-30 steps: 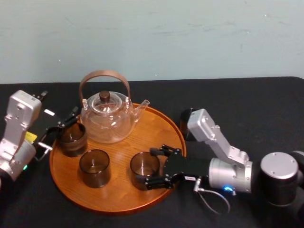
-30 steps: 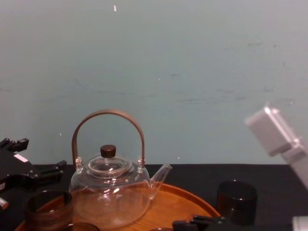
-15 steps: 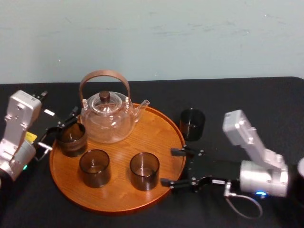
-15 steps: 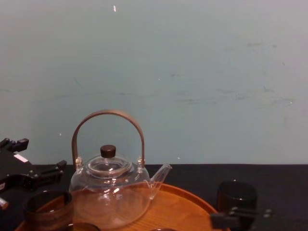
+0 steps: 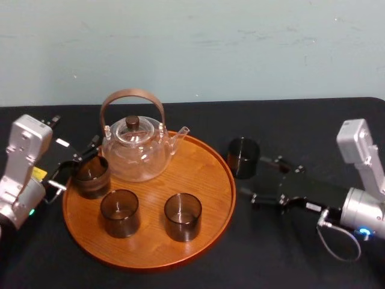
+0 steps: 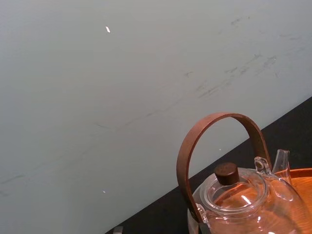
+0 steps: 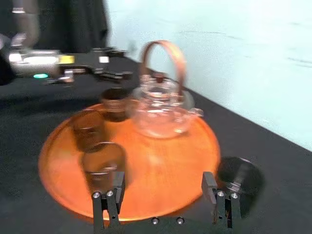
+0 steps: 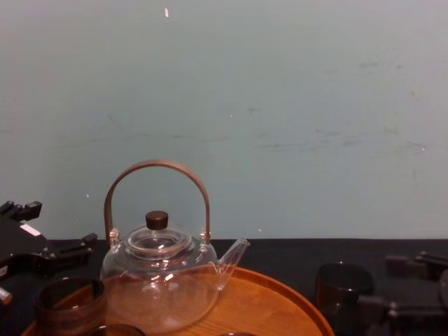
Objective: Pick up the glass from the table and place it on the tray.
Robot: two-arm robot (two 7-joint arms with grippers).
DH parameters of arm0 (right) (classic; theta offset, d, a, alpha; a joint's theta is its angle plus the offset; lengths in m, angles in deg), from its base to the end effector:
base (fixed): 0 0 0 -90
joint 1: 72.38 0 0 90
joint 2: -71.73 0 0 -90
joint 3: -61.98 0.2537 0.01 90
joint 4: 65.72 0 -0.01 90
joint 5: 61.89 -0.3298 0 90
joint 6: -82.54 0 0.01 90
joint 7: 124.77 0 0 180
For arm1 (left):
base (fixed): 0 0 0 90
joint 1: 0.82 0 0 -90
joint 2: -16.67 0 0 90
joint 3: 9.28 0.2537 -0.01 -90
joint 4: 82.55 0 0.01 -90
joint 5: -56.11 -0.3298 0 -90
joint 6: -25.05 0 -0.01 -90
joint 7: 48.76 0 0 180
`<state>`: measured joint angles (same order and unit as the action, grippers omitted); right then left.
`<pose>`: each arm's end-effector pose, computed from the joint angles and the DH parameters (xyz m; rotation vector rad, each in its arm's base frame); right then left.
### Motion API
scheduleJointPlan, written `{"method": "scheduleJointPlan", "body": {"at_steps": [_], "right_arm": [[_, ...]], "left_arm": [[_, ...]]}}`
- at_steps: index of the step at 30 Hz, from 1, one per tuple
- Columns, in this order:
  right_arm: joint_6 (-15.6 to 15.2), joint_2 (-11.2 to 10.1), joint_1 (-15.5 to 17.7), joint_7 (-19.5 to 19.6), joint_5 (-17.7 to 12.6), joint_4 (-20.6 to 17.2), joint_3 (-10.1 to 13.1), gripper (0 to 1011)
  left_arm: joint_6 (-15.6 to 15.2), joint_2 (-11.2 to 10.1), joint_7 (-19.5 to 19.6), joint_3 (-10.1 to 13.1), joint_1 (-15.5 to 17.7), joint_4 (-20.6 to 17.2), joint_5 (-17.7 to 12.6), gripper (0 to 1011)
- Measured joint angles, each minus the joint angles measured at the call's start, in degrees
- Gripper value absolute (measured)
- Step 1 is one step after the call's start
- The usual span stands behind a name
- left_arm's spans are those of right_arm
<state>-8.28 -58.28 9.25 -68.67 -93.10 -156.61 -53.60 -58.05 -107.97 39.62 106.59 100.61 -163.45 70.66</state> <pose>0.3552 -0.0505 -0.2461 -0.2134 0.0211 -0.6170 0.3720 0.0564 -0.2771 0.3045 -0.2848 1.2479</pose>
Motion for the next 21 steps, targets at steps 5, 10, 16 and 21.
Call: {"method": "scheduleJointPlan", "body": {"at_steps": [5,10,16,21], "right_arm": [[-1.4,1.2,0.9,4.5,-0.1,0.8,2.3,1002],[-3.4,2.8,0.9,8.2,0.8,2.3,3.7,1002],[-5.5,4.6,-0.1,10.2,1.9,4.0,4.2,1003],[-6.6,6.1,-1.0,11.3,3.0,5.5,4.5,1002]], "left_arm": [[0.0,0.0,0.0,0.0,0.0,0.0,0.0,1001],[0.0,0.0,0.0,0.0,0.0,0.0,0.0,1002],[0.0,0.0,0.0,0.0,0.0,0.0,0.0,1002],[0.0,0.0,0.0,0.0,0.0,0.0,0.0,1001]]}}
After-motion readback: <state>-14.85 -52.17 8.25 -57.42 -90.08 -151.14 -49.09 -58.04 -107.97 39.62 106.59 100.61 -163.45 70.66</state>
